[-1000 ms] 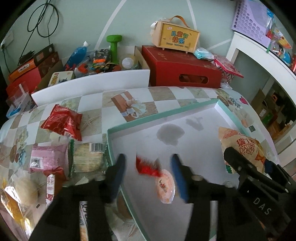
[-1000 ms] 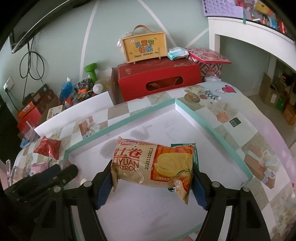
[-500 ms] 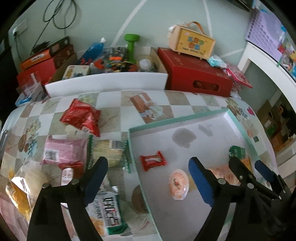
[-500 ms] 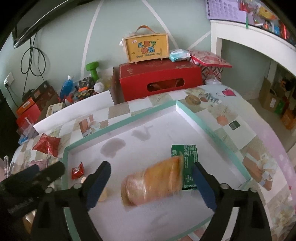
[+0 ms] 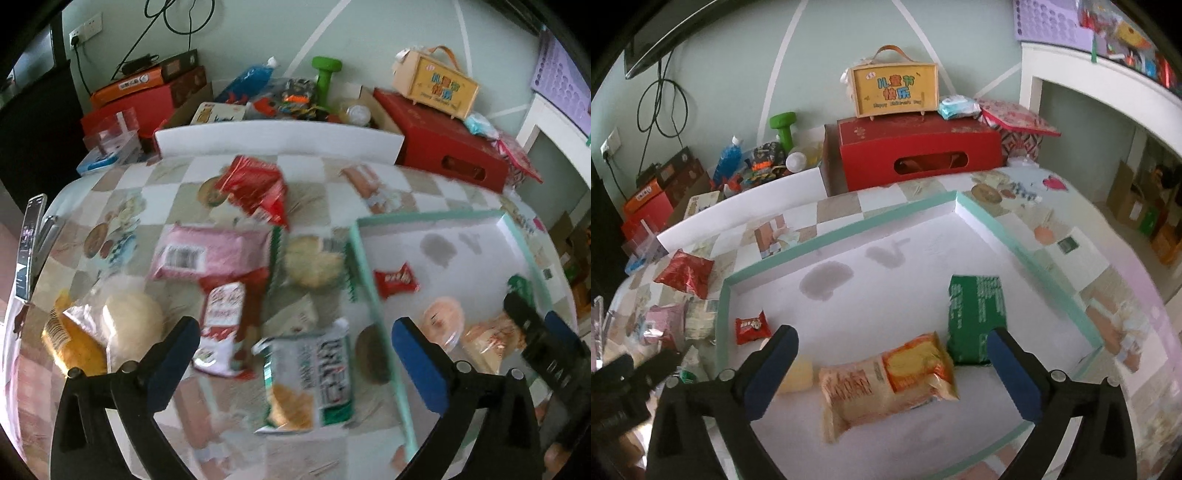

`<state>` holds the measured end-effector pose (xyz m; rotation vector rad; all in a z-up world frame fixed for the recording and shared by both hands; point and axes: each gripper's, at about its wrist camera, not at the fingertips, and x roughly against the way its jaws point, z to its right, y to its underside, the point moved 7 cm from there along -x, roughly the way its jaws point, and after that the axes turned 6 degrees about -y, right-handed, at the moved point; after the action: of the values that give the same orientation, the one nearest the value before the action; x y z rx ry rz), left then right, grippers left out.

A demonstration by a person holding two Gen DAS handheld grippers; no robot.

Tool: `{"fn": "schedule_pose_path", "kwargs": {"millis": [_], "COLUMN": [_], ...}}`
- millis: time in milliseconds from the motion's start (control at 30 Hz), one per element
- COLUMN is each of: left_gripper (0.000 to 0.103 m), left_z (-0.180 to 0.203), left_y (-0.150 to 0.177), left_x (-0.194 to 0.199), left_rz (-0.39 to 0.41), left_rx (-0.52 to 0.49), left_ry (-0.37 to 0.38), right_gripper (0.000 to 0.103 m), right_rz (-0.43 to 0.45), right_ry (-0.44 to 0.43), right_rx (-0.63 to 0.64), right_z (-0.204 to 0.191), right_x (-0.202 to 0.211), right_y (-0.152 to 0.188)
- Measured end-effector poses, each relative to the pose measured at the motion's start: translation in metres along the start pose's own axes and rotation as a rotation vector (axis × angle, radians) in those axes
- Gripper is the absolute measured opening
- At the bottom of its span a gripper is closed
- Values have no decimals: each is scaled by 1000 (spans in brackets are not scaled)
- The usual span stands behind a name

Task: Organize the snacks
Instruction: 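Move right gripper to green-white biscuit pack while left moves to red milk biscuit pack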

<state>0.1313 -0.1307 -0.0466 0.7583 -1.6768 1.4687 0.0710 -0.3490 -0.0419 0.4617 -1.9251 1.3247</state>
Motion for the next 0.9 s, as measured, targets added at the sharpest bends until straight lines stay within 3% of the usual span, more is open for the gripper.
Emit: {"fn": "schedule_pose_path", "kwargs": {"millis": [133,267,500,900], "left_gripper": [103,103,103,103], "left_z": [-10,-15,-30,-83], "left_y": [5,13,5,9], "left_x": [8,9,18,22], "left_rz": [22,-9,6,-12], "left_rx": [6,-3,21,39], "left_ry": [-3,13,38,-47], "right_gripper": [103,103,103,103], "right_rz": [1,9,35,87], "right_ry": [5,25,45,-34], "right_rx": [-2,28,61,40], "right_z": [-3,-10,-22,-59], "right_x": [0,-1,1,24], "right_y": [5,10,13,13]}}
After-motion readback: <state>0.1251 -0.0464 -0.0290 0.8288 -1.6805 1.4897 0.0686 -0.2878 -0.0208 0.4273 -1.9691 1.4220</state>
